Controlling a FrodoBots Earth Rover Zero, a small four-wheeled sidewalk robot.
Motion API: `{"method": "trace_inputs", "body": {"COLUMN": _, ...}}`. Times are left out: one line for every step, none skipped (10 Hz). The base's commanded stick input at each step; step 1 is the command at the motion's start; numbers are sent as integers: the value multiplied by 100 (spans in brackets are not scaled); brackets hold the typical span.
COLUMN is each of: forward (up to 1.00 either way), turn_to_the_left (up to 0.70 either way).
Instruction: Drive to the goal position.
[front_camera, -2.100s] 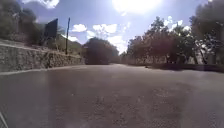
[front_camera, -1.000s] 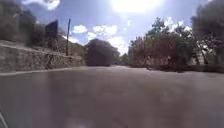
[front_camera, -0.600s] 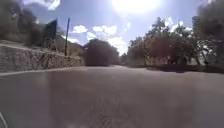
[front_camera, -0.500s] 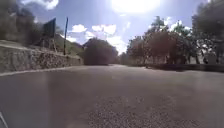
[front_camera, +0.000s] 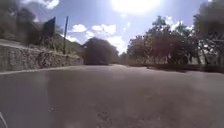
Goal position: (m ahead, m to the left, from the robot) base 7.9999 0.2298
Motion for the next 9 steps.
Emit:
{"method": "trace_inputs", "body": {"forward": 50, "turn_to_the_left": 0}}
{"method": "trace_inputs", "body": {"forward": 50, "turn_to_the_left": 0}}
{"method": "trace_inputs", "body": {"forward": 50, "turn_to_the_left": 0}}
{"method": "trace_inputs", "body": {"forward": 50, "turn_to_the_left": 0}}
{"method": "trace_inputs", "body": {"forward": 50, "turn_to_the_left": 0}}
{"method": "trace_inputs", "body": {"forward": 50, "turn_to_the_left": 0}}
{"method": "trace_inputs", "body": {"forward": 50, "turn_to_the_left": 0}}
{"method": "trace_inputs", "body": {"forward": 50, "turn_to_the_left": 0}}
{"method": "trace_inputs", "body": {"forward": 50, "turn_to_the_left": 0}}
